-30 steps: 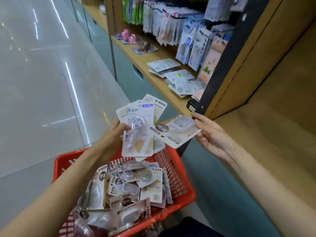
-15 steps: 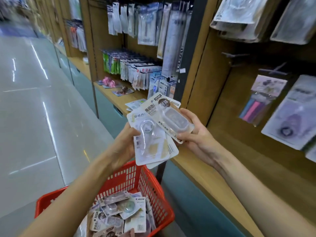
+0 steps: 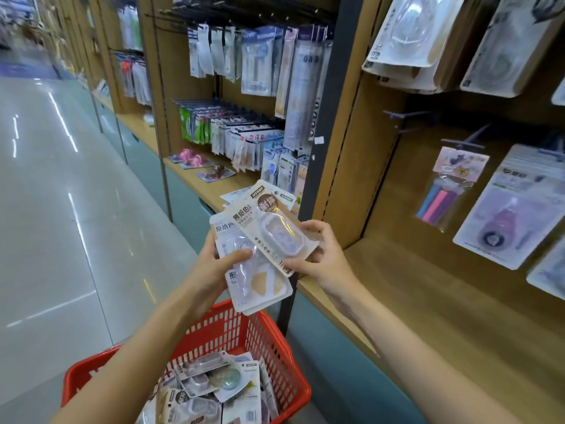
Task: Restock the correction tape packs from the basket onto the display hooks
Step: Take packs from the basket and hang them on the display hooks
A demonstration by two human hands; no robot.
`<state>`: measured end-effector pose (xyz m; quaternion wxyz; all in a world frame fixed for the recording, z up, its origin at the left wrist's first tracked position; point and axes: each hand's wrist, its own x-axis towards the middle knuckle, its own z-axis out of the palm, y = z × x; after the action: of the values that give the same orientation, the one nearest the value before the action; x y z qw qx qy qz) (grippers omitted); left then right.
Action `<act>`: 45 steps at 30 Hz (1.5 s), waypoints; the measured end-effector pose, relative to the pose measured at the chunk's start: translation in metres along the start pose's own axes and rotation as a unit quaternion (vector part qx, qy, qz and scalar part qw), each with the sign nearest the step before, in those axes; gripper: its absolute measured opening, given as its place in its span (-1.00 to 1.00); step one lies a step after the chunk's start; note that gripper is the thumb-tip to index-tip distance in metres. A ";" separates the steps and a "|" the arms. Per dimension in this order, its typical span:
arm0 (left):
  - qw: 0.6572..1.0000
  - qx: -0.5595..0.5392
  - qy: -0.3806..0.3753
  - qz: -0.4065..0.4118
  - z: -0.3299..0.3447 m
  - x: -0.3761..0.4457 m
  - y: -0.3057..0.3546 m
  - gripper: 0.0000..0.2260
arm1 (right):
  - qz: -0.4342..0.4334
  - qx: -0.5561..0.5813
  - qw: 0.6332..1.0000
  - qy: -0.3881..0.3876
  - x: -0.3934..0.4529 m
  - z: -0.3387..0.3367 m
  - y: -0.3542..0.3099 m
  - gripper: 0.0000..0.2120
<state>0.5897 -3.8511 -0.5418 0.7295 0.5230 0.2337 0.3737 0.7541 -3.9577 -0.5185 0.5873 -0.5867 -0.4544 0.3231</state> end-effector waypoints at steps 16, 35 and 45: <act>0.956 0.073 -0.178 0.221 0.204 0.004 0.134 -0.59 | -0.110 -0.150 0.975 0.124 -0.093 -0.135 -0.193 -0.48; 0.924 0.026 -0.289 0.250 0.313 0.016 0.161 -0.47 | -0.272 -0.265 0.816 0.437 -0.116 -0.262 -0.255 -0.51; 0.927 0.030 -0.296 0.228 0.319 0.017 0.153 -0.50 | -0.170 -0.366 0.771 0.493 -0.095 -0.283 -0.262 -0.53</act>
<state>0.7877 -3.9985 -0.2880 0.6450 0.6703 -0.1072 0.3508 0.9364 -4.1833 -0.2473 0.5171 -0.7491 -0.2785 -0.3066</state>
